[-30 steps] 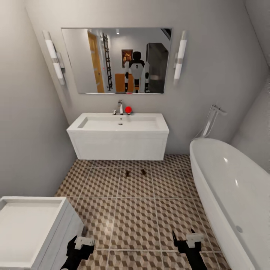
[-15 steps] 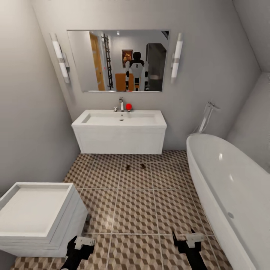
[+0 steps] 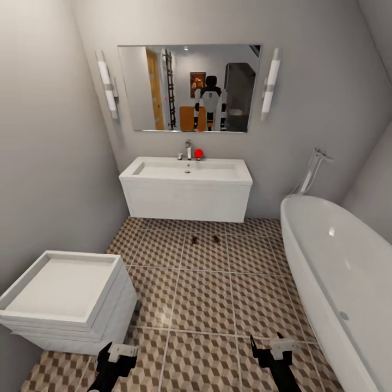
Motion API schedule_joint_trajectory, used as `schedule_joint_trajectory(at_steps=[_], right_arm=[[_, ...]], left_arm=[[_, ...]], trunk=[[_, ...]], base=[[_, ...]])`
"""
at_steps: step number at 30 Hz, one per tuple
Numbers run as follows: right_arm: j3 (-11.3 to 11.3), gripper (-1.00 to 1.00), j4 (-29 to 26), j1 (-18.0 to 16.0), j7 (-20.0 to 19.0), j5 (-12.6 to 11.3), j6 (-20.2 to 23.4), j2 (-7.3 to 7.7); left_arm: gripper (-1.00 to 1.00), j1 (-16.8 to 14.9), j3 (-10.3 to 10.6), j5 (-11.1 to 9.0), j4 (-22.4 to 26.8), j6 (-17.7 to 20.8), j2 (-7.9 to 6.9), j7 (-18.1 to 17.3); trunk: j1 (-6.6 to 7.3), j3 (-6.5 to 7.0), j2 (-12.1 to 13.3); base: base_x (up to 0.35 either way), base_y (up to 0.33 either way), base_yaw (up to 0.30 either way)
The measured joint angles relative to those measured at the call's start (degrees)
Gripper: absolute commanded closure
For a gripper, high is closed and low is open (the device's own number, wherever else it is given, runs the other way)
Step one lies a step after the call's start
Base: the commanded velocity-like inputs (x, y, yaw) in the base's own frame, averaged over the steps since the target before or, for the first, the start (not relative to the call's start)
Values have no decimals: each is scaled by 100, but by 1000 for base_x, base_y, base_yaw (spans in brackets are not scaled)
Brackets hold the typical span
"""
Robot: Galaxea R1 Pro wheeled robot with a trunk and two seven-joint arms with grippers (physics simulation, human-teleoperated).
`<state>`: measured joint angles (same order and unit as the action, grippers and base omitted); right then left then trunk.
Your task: Take the four mousetraps from the cabinet in the bathroom and place them on the bathroom floor. Make sure all four end up on the same floor surface, and ensure that at least two of them are either under or directly next to the same bathroom sink.
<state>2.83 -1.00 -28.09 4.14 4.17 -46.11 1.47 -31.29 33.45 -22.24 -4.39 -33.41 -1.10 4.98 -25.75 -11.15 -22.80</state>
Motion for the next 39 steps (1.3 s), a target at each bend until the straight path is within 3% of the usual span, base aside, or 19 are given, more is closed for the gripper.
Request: schedule_joint_trajectory(at_steps=[18,39], right_arm=[[0,-100,0,0,6,-1,4,-1],[0,-100,0,0,8,0,1,-9]], left_arm=[[-100,1,0,1,0,3,0,0],[-100,2,0,0,0,1,8,0]], trunk=[[0,0,0],[-1,0,0]], base=[[-9,-1,253],[-245,-108,255]])
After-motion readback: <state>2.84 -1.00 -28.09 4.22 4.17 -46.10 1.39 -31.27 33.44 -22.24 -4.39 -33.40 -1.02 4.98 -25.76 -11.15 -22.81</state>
